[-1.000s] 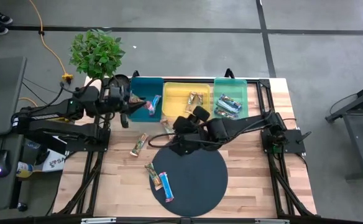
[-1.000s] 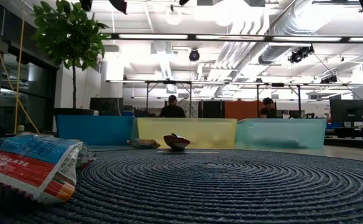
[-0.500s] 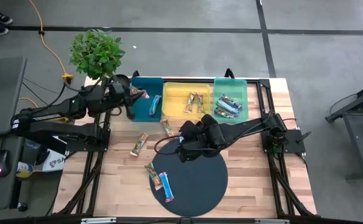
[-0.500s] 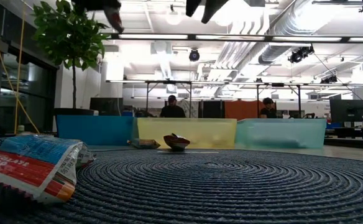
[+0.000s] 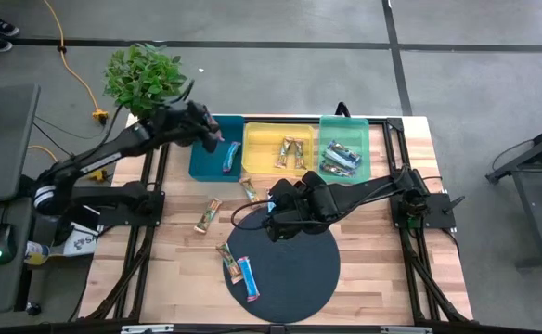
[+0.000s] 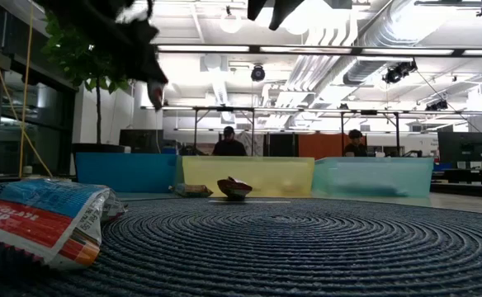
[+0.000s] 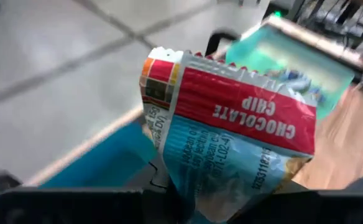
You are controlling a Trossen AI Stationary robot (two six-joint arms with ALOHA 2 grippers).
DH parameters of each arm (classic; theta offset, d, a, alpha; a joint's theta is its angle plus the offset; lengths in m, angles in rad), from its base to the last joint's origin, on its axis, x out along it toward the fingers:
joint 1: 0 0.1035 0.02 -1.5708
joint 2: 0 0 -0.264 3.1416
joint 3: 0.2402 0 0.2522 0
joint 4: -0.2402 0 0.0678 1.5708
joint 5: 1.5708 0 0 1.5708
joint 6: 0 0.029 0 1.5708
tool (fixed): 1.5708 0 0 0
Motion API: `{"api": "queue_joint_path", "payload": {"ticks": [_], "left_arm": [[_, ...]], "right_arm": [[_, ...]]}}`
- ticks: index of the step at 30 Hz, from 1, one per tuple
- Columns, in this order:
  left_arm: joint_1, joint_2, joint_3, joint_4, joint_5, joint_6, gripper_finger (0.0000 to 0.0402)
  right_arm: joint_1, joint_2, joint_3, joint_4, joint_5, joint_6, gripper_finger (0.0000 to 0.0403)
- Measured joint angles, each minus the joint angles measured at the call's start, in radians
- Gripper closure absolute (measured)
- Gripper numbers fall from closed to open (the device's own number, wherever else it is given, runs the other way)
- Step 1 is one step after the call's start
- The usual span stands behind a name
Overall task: Pick and place Granola Bars by type
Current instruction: Put the red granola bar into the blue bin
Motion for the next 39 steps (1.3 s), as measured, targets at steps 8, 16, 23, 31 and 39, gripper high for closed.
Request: {"api": "queue_joint_path", "payload": {"ticks": [8,16,23,31,39], "left_arm": [[0.043,0.173,0.0,-0.1,0.088,-0.1,0.0319],[0.043,0.316,0.0,-0.236,0.111,-0.167,0.0319],[0.043,0.416,0.0,-0.23,0.104,-0.183,0.0319],[0.043,0.482,0.0,-0.233,0.103,-0.187,0.0318],[0.043,0.486,0.0,-0.228,0.112,-0.181,0.0273]], "right_arm": [[0.0,0.0,0.0,0.0,-0.021,0.021,0.0212],[0.005,0.0,0.0,0.0,-0.017,0.025,0.0212],[0.005,0.0,0.0,0.0,-0.017,0.023,0.0212],[0.006,0.0,0.0,0.0,-0.041,0.025,0.0212],[0.011,0.0,0.0,0.0,-0.043,0.026,0.0212]]}}
